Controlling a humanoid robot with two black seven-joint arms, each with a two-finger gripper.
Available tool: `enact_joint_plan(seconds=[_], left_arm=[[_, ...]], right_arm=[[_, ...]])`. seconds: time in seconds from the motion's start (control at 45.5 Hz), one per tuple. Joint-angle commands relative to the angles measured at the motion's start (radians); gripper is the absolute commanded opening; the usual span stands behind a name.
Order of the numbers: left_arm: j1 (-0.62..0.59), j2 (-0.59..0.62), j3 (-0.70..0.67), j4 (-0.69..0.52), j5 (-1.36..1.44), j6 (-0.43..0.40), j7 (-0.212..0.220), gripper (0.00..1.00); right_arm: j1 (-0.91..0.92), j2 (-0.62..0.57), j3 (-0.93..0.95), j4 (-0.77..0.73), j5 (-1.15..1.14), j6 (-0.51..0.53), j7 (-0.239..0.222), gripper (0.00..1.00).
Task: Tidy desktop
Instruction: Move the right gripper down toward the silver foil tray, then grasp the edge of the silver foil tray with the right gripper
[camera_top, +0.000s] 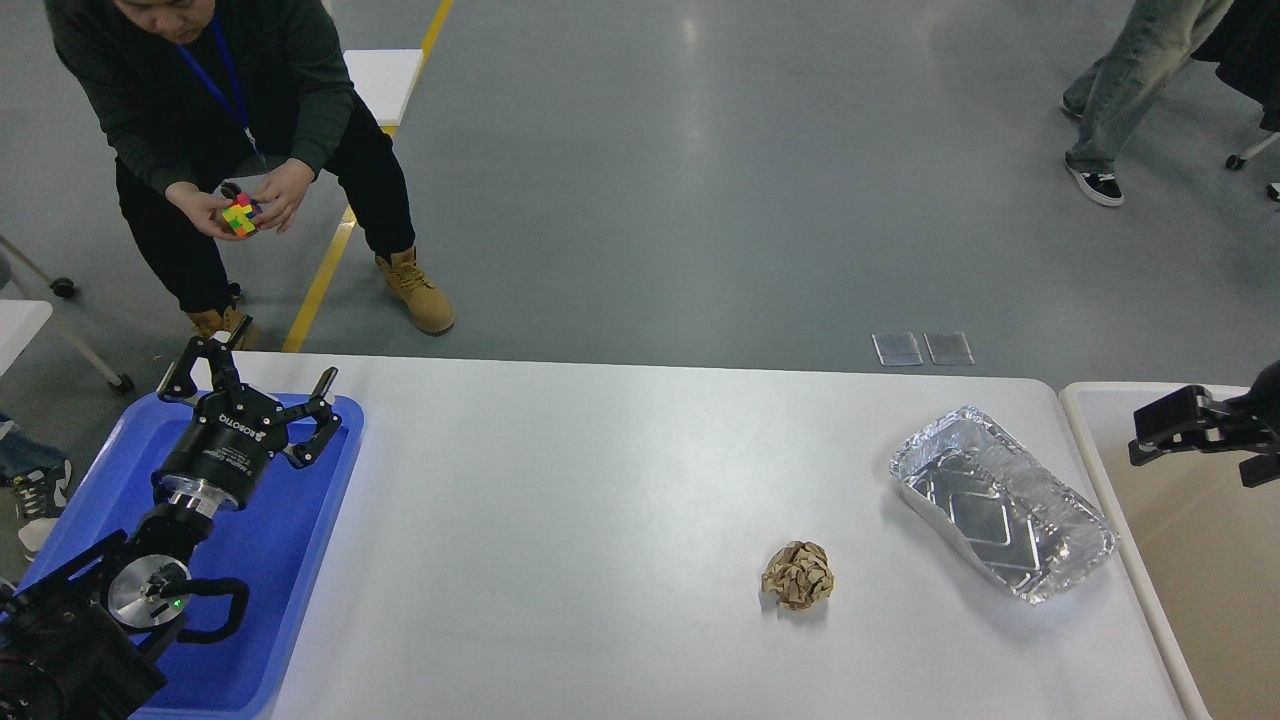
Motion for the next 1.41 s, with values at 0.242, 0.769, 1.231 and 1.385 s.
enact_joint_plan(seconds=[0.242,0.769,1.231,1.385], left_arm=[[-0.001,0.0,0.0,0.0,0.0,0.0,0.0,0.99],[0.001,0.0,-0.001,0.0,0.0,0.0,0.0,0.99],[0.001,0.0,-0.001,0.0,0.0,0.0,0.0,0.99],[0.001,0.0,-0.001,0.0,0.0,0.0,0.0,0.99]], right_arm=[[-0.166,0.013,-0.015,0.008,0.134,-0.156,0.001,1.0],[-0.526,0.108,0.192,-0.091,0.136,-0.421,0.004,1.0],[-0.629,0.134,0.221,-0.162,0.318,-0.481,0.004,0.99],[-0.652,0.134,0.222,-0.168,0.371,-0.545,0.004,0.99]])
